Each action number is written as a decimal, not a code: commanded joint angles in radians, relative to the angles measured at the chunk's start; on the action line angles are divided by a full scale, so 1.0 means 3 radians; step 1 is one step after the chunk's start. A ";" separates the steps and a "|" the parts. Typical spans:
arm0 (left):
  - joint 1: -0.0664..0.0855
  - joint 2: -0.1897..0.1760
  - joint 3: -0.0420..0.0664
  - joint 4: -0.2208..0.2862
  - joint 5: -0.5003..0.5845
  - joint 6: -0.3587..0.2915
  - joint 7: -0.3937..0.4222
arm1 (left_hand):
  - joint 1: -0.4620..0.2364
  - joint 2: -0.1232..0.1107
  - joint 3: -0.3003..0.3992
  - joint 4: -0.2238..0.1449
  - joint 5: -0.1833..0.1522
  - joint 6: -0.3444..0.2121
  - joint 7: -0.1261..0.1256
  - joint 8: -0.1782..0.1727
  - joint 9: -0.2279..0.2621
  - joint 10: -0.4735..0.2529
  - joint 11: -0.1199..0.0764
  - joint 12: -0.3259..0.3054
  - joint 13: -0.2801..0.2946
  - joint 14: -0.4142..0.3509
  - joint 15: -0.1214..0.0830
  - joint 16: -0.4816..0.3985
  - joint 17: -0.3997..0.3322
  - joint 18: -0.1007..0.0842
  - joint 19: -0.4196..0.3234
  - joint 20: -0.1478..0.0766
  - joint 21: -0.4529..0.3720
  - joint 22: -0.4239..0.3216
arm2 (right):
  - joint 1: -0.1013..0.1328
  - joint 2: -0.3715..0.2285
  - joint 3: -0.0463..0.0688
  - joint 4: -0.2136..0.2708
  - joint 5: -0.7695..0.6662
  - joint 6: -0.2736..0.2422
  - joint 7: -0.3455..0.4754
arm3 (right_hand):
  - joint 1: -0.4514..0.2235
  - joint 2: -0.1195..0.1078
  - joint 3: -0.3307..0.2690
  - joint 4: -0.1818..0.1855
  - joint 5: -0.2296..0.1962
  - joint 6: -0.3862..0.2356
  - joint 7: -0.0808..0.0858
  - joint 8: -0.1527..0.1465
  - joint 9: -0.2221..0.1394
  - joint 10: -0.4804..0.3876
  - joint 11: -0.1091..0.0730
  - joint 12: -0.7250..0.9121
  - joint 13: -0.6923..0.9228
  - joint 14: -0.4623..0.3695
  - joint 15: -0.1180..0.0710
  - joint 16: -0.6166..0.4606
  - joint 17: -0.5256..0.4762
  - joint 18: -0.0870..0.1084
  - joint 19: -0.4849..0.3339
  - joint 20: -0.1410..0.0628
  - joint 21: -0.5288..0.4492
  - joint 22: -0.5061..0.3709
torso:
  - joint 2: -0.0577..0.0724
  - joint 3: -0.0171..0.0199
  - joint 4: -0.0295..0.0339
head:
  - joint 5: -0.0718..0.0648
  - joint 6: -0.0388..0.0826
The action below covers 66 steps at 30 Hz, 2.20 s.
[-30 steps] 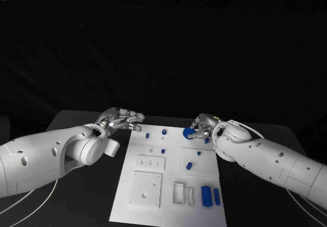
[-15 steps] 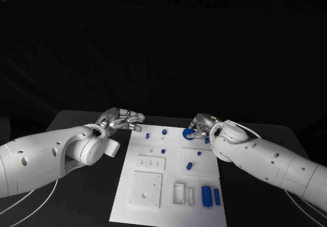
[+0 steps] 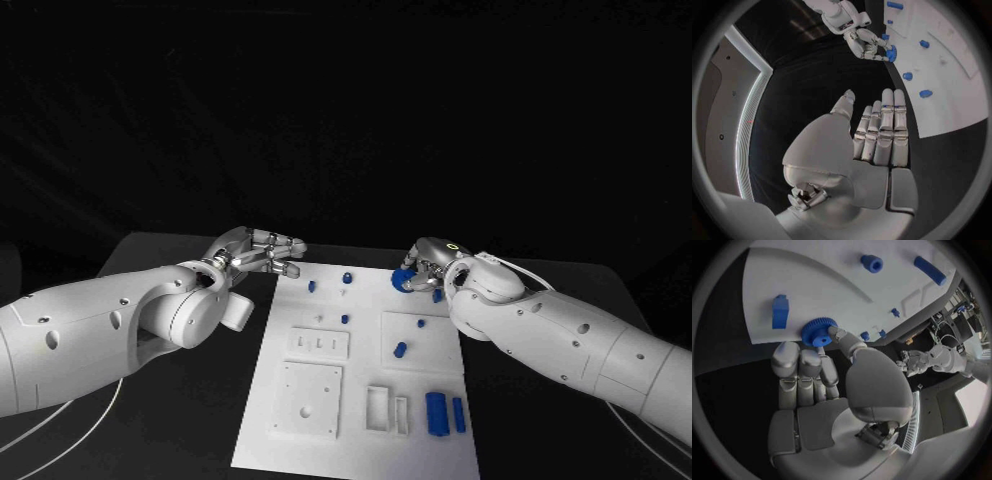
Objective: Assemble the parts on the task board
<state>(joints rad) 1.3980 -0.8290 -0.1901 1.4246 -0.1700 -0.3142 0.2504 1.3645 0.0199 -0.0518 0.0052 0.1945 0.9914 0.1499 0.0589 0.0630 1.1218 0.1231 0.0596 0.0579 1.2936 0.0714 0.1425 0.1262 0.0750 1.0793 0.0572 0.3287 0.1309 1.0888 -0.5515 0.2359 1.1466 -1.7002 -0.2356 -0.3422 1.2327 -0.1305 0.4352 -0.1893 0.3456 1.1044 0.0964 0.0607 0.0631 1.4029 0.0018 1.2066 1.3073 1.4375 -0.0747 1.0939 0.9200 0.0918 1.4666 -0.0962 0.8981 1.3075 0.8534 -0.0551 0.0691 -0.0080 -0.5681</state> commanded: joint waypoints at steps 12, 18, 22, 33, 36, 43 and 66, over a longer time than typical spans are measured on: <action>0.0004 0.0002 0.0003 0.0009 -0.0010 0.0051 0.0004 | -0.0019 -0.0022 0.0008 0.0003 -0.0009 -0.0014 0.0006 0.0012 0.0005 -0.0020 -0.0003 0.0004 0.0004 -0.0016 -0.0002 0.0013 -0.0002 -0.0024 -0.0024 -0.0008 0.0021 -0.0004 | -0.0015 -0.0019 -0.0024 0.0096 -0.0215 -0.0128 -0.0015 | 0.0007 -0.0045 -0.0117 0.0143 -0.0125 0.0098 -0.0039 0.0005 0.0015 0.0015 -0.0037 -0.0003 0.0293 0.0010 -0.0014 -0.0015 -0.0002 -0.0048 0.0199 -0.0013 0.0010 0.0129 | -0.0001 -0.0004 0.0004 | -0.0003 0.0005; 0.0004 -0.0002 0.0003 0.0011 -0.0012 0.0047 0.0005 | -0.0019 -0.0022 0.0008 0.0003 -0.0009 -0.0014 0.0006 0.0012 0.0005 -0.0020 -0.0003 0.0004 0.0004 -0.0016 -0.0002 0.0013 -0.0002 -0.0024 -0.0024 -0.0008 0.0021 -0.0004 | -0.0018 -0.0051 -0.0025 0.0214 -0.0384 -0.0280 -0.0056 | 0.0014 -0.0053 -0.0108 0.0168 -0.0176 0.0129 -0.0048 0.0007 0.0017 0.0021 -0.0042 0.0001 0.0295 0.0011 -0.0018 -0.0014 0.0001 -0.0051 0.0202 -0.0017 0.0027 0.0135 | -0.0004 -0.0005 0.0003 | 0.0002 0.0007; 0.0004 -0.0007 0.0003 0.0016 -0.0017 0.0040 0.0006 | -0.0015 -0.0015 0.0009 0.0004 -0.0009 -0.0015 0.0006 0.0013 0.0005 -0.0024 -0.0003 0.0004 0.0005 -0.0017 -0.0002 0.0014 -0.0002 -0.0023 -0.0026 -0.0007 0.0024 -0.0013 | -0.0019 -0.0080 -0.0025 0.0334 -0.0474 -0.0346 -0.0086 | 0.0029 -0.0072 -0.0087 0.0198 -0.0212 0.0147 -0.0053 0.0007 0.0017 0.0028 -0.0045 0.0002 0.0296 0.0012 -0.0021 -0.0014 0.0004 -0.0054 0.0202 -0.0021 0.0034 0.0139 | -0.0003 -0.0006 0.0000 | 0.0009 0.0013; 0.0004 -0.0012 0.0003 0.0030 -0.0031 0.0031 0.0008 | -0.0015 -0.0015 0.0009 0.0004 -0.0009 -0.0015 0.0006 0.0013 0.0005 -0.0024 -0.0003 0.0004 0.0005 -0.0017 -0.0002 0.0014 -0.0002 -0.0023 -0.0026 -0.0007 0.0024 -0.0013 | -0.0020 -0.0066 -0.0049 0.0635 -0.0631 -0.0409 -0.0140 | 0.0032 -0.0086 -0.0080 0.0228 -0.0226 0.0150 -0.0055 0.0005 0.0016 0.0029 -0.0045 -0.0002 0.0297 0.0011 -0.0024 -0.0018 0.0002 -0.0055 0.0202 -0.0023 0.0031 0.0136 | -0.0001 -0.0005 0.0006 | 0.0030 0.0021; 0.0004 -0.0013 0.0003 0.0033 -0.0031 0.0030 0.0009 | -0.0015 -0.0015 0.0009 0.0004 -0.0009 -0.0015 0.0006 0.0013 0.0005 -0.0024 -0.0003 0.0004 0.0005 -0.0017 -0.0002 0.0014 -0.0002 -0.0023 -0.0026 -0.0007 0.0024 -0.0013 | -0.0020 -0.0033 -0.0087 0.0664 -0.0657 -0.0412 -0.0140 | 0.0032 -0.0086 -0.0080 0.0228 -0.0226 0.0150 -0.0055 0.0005 0.0016 0.0029 -0.0045 -0.0002 0.0297 0.0011 -0.0024 -0.0018 0.0002 -0.0055 0.0202 -0.0023 0.0031 0.0136 | -0.0002 -0.0007 0.0004 | 0.0036 0.0022; 0.0004 -0.0003 0.0003 0.0037 -0.0032 0.0034 0.0011 | -0.0015 -0.0015 0.0009 0.0004 -0.0009 -0.0015 0.0006 0.0013 0.0005 -0.0024 -0.0003 0.0004 0.0005 -0.0017 -0.0002 0.0014 -0.0002 -0.0023 -0.0026 -0.0007 0.0024 -0.0013 | -0.0022 0.0108 -0.0190 0.0624 -0.0701 -0.0436 -0.0122 | 0.0035 -0.0091 -0.0080 0.0236 -0.0233 0.0149 -0.0054 0.0005 0.0016 0.0030 -0.0043 -0.0004 0.0296 0.0012 -0.0024 -0.0019 0.0003 -0.0056 0.0202 -0.0023 0.0033 0.0136 | 0.0004 -0.0005 0.0008 | 0.0034 0.0023; 0.0004 0.0022 0.0003 0.0018 -0.0032 0.0035 -0.0001 | -0.0015 -0.0015 0.0009 0.0004 -0.0009 -0.0015 0.0006 0.0013 0.0005 -0.0024 -0.0003 0.0004 0.0005 -0.0017 -0.0002 0.0014 -0.0002 -0.0023 -0.0026 -0.0007 0.0024 -0.0013 | -0.0063 0.0489 -0.0319 0.0218 -0.0766 -0.0528 -0.0066 | 0.0052 -0.0097 -0.0073 0.0231 -0.0230 0.0146 -0.0052 0.0006 0.0016 0.0029 -0.0044 -0.0010 0.0295 0.0011 -0.0030 -0.0026 0.0002 -0.0054 0.0202 -0.0030 0.0022 0.0129 | 0.0005 -0.0005 0.0012 | 0.0056 0.0027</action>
<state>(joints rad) 1.3981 -0.8249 -0.1899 1.4289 -0.1761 -0.3135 0.2461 1.3645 0.0199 -0.0518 0.0052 0.1945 0.9914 0.1500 0.0589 0.0630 1.1218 0.1231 0.0596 0.0579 1.2936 0.0714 0.1425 0.1262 0.0749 1.0793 0.0572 0.3327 0.1282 1.0724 -0.4069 0.1413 1.2177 -1.9109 -0.3879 -0.3690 1.2358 -0.1598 0.4126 -0.1213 0.2817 1.1418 0.0797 0.0593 0.0669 1.4101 -0.0054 1.2065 1.3077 1.4400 -0.0772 1.0895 0.9197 0.0917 1.4666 -0.0963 0.9032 1.3074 0.8552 -0.0568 0.0733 0.0077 -0.5594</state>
